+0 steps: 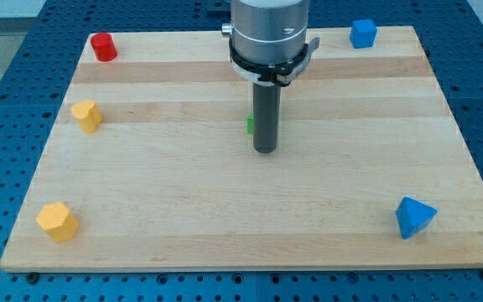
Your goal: Move the yellow heart closer to green blocks
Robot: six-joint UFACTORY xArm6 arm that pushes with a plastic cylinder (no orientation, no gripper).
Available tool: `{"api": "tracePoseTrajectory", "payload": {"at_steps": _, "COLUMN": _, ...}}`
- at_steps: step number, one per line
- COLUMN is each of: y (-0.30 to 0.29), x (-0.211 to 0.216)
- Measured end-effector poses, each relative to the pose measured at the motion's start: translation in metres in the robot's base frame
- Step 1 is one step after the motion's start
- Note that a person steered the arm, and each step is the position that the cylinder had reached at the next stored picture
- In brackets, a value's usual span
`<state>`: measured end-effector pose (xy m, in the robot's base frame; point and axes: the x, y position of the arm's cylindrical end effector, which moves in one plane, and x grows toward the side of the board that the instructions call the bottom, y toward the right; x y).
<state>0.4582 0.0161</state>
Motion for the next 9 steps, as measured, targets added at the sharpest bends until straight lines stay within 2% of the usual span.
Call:
{"api": "tracePoseTrajectory", "payload": {"at_steps": 1, "y": -0.011, "x": 0.009}}
{"api": "tracePoseTrajectory", "payload": {"at_steps": 4, "y": -0.244, "x": 0.014}}
{"api": "tracePoseTrajectory", "payload": {"at_steps": 5, "y": -0.320, "x": 0.003}}
{"api": "tracePoseTrajectory", "payload": {"at_steps": 6, "y": -0.321, "x": -0.004}}
{"api": "tracePoseTrajectory", "payload": {"at_steps": 7, "y": -0.320, "x": -0.048}}
{"api": "tracePoseTrajectory", "payload": {"at_steps": 8, "y": -0.302, "x": -0.072}}
{"api": "tracePoseTrajectory", "payload": {"at_steps": 9, "y": -0.254, "x": -0.071}}
